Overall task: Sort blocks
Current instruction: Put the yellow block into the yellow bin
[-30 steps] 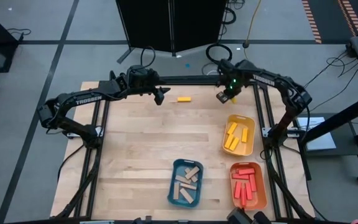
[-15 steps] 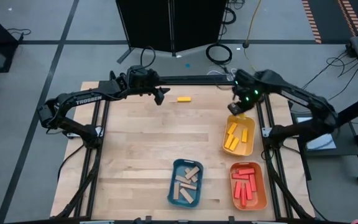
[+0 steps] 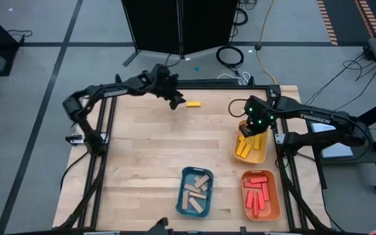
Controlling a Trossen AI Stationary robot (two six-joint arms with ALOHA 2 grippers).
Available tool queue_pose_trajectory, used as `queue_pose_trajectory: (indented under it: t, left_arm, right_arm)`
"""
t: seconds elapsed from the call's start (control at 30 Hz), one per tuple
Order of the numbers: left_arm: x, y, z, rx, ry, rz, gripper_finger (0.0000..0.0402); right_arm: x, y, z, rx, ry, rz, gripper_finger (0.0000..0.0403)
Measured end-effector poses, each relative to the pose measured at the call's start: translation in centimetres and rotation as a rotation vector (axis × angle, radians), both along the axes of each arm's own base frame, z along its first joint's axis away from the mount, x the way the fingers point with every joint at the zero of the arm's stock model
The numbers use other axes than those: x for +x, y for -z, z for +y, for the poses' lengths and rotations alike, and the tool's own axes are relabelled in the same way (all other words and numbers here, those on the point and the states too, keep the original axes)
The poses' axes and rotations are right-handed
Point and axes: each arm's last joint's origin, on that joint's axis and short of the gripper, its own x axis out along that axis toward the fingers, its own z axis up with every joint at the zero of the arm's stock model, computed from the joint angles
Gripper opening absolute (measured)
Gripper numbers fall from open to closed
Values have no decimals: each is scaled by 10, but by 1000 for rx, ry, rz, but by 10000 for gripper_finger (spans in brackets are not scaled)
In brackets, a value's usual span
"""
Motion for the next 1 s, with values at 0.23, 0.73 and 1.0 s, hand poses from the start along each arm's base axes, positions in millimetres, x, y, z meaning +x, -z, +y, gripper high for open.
queue_pose_trajectory:
  t: [0.23,0.73,1.0]
  left_arm:
    - [31,24,25,85,141,185,205]
    - [35,36,27,107,229,368,205]
    - [32,51,26,389,382,558,205]
  right_arm:
    - [-5,1,1,-23,-26,55,149]
    - [-12,-7,5,-118,-50,23,168]
    - [2,-21,19,-221,-124,-187,167]
